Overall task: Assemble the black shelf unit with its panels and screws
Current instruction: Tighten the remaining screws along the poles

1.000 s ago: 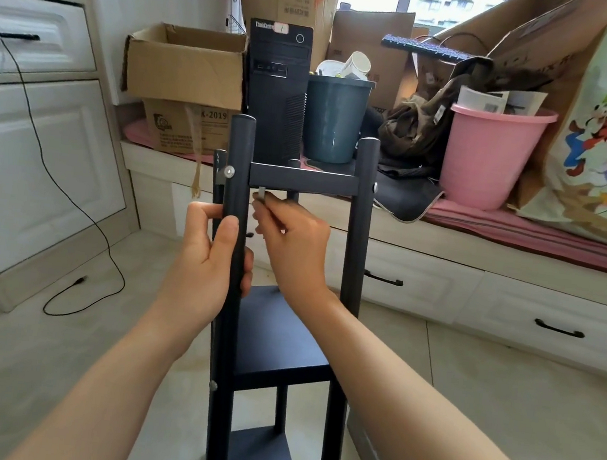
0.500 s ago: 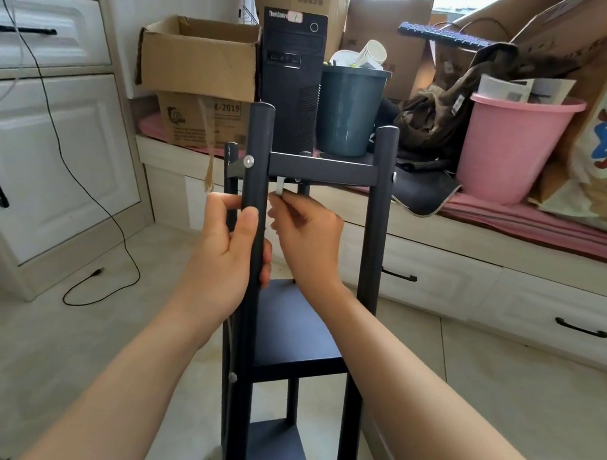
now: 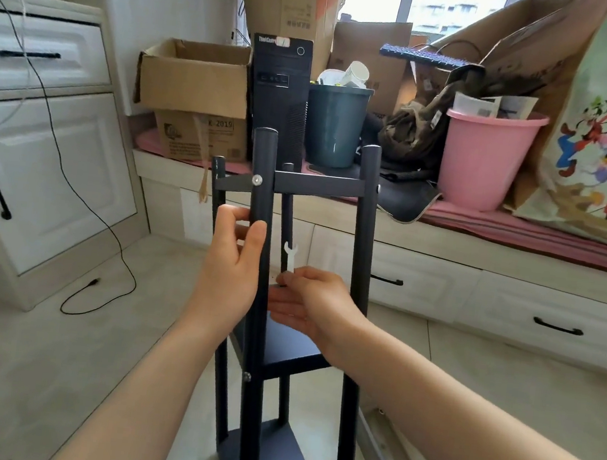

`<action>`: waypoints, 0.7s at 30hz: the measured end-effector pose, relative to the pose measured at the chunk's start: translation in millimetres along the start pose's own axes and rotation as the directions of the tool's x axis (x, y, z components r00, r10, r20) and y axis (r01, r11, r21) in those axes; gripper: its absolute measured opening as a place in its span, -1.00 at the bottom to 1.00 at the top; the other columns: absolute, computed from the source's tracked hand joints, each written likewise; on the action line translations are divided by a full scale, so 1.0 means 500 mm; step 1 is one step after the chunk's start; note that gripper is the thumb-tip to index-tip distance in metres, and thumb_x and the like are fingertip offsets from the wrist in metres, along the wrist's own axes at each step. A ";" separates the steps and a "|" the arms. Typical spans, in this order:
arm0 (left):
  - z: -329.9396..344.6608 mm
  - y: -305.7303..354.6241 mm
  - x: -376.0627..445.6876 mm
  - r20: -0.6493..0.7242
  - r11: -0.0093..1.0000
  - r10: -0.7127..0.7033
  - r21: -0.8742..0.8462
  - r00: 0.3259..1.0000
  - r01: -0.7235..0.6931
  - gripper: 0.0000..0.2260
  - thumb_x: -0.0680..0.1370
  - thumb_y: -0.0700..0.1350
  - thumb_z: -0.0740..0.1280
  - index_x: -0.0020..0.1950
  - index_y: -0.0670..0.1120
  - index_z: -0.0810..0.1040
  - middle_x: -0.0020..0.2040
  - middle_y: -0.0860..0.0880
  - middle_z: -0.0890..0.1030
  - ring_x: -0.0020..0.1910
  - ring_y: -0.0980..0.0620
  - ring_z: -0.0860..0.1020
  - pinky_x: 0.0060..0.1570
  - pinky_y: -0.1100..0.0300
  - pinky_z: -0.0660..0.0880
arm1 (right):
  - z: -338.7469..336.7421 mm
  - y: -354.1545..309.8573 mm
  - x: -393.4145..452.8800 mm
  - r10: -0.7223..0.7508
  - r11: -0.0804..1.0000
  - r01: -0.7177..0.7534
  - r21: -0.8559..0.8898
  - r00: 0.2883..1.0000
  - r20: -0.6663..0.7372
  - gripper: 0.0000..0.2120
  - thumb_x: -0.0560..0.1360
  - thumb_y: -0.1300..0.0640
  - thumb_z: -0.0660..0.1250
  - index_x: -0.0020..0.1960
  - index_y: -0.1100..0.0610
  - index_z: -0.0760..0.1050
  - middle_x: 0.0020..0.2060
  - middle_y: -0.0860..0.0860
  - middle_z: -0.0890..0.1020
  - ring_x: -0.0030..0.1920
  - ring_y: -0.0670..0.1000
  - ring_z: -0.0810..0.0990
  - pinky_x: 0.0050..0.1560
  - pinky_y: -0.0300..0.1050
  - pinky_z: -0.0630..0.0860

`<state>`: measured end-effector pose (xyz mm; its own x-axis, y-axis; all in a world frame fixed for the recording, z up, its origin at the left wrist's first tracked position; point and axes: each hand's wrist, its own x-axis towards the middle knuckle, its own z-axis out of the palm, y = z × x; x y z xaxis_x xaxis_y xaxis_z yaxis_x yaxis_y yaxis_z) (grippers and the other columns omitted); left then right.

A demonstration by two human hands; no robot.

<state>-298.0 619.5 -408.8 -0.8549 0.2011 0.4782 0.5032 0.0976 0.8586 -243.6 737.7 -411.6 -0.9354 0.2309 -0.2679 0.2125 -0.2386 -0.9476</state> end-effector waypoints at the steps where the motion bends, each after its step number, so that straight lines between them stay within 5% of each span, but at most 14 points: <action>1: 0.002 0.002 -0.002 -0.015 1.000 0.002 0.014 1.000 -0.002 -0.95 0.70 0.02 0.14 0.07 0.07 0.35 -0.17 0.05 0.51 -0.26 0.31 0.51 -0.27 0.50 0.40 | 0.001 0.004 -0.006 0.019 0.999 -0.019 0.046 1.000 0.004 -0.85 0.65 0.15 0.25 0.12 0.21 0.53 -0.20 0.10 0.74 -0.16 0.05 0.74 -0.17 -0.16 0.65; 6: 0.009 0.006 0.001 -0.044 1.000 -0.024 0.002 0.999 0.024 -0.91 0.69 0.03 0.15 0.12 0.04 0.35 -0.13 0.08 0.49 -0.22 0.23 0.50 -0.17 0.25 0.42 | -0.004 0.016 -0.009 0.035 0.982 -0.039 0.182 0.999 0.028 -0.87 0.64 0.17 0.26 0.12 0.20 0.52 -0.15 0.12 0.74 -0.10 0.09 0.74 -0.08 -0.08 0.65; 10: 0.016 0.016 0.001 0.006 0.999 -0.040 0.008 0.999 0.040 -0.92 0.68 0.05 0.17 0.15 0.11 0.34 -0.01 0.09 0.53 -0.05 0.05 0.57 -0.09 0.01 0.56 | 0.014 0.020 -0.004 -0.002 0.974 -0.008 0.225 0.999 0.043 -0.84 0.66 0.14 0.22 0.09 0.21 0.52 -0.27 0.05 0.72 -0.23 0.01 0.73 -0.23 -0.14 0.63; 13: 0.018 0.017 0.004 0.023 1.000 -0.027 0.012 0.999 0.027 -0.90 0.66 0.03 0.22 0.15 0.11 0.36 0.00 0.11 0.53 -0.07 0.09 0.58 -0.16 0.08 0.58 | 0.027 0.026 0.006 -0.039 0.967 0.042 0.252 0.999 -0.018 -0.79 0.66 0.10 0.19 -0.02 0.17 0.53 -0.36 0.04 0.67 -0.33 -0.03 0.68 -0.24 -0.14 0.63; 16: 0.013 0.016 0.008 0.032 0.999 0.035 0.036 0.999 -0.036 -0.87 0.63 0.00 0.29 0.15 0.06 0.41 -0.06 0.06 0.52 -0.21 0.17 0.58 -0.33 0.36 0.51 | 0.034 0.030 0.016 -0.082 0.968 0.099 0.230 0.993 -0.085 -0.75 0.68 0.08 0.14 -0.02 0.16 0.53 -0.40 0.07 0.60 -0.38 0.00 0.57 -0.25 -0.12 0.56; 21: 0.001 0.021 0.005 0.026 0.989 0.108 0.097 0.994 -0.110 -0.88 0.58 -0.05 0.40 0.04 0.09 0.49 -0.14 0.13 0.56 -0.18 0.31 0.51 -0.19 0.49 0.42 | 0.046 0.033 0.020 -0.134 0.953 0.173 0.247 0.977 -0.166 -0.78 0.66 0.19 0.09 0.05 0.24 0.48 -0.37 0.13 0.46 -0.50 0.00 0.45 -0.50 -0.17 0.38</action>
<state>-294.6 621.6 -398.8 -0.7920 0.2360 0.5630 0.6040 0.1686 0.7790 -256.1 714.4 -426.1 -0.8952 0.4145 -0.1637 -0.0290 -0.4208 -0.9067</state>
